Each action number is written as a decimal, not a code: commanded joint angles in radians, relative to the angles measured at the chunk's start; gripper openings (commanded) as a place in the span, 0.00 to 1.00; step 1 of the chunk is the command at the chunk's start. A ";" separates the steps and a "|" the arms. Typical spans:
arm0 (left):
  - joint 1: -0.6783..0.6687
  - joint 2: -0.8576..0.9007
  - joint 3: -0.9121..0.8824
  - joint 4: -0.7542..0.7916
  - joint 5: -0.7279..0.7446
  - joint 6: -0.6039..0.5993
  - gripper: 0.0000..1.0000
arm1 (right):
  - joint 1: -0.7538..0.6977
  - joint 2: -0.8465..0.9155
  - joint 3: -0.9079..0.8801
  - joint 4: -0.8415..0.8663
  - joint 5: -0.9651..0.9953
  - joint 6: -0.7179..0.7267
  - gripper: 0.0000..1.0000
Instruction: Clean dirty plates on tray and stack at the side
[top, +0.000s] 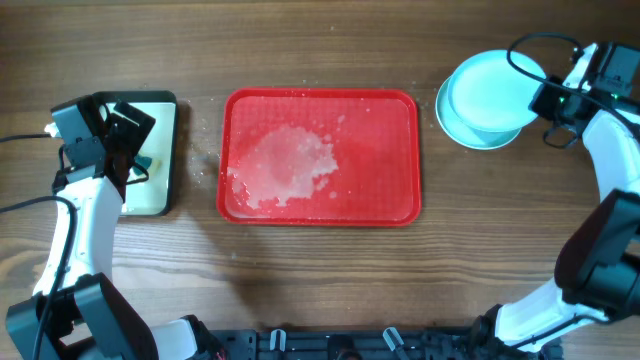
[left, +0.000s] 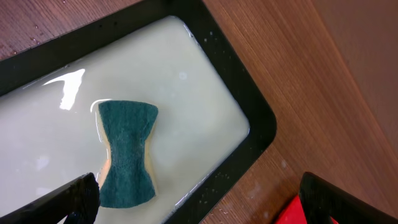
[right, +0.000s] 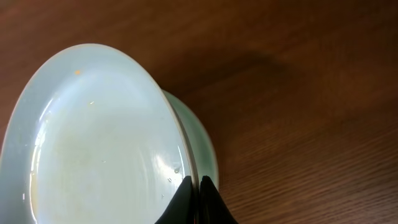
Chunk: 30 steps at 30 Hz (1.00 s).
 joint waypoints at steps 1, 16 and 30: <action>0.008 -0.002 -0.003 0.003 0.004 0.005 1.00 | -0.006 0.068 0.002 0.023 -0.059 0.022 0.70; 0.008 -0.002 -0.003 0.003 0.004 0.005 1.00 | 0.294 -0.609 -0.227 -0.217 -0.175 0.014 1.00; 0.008 -0.002 -0.003 0.003 0.004 0.005 1.00 | 0.424 -0.743 -0.303 -0.295 -0.153 -0.014 1.00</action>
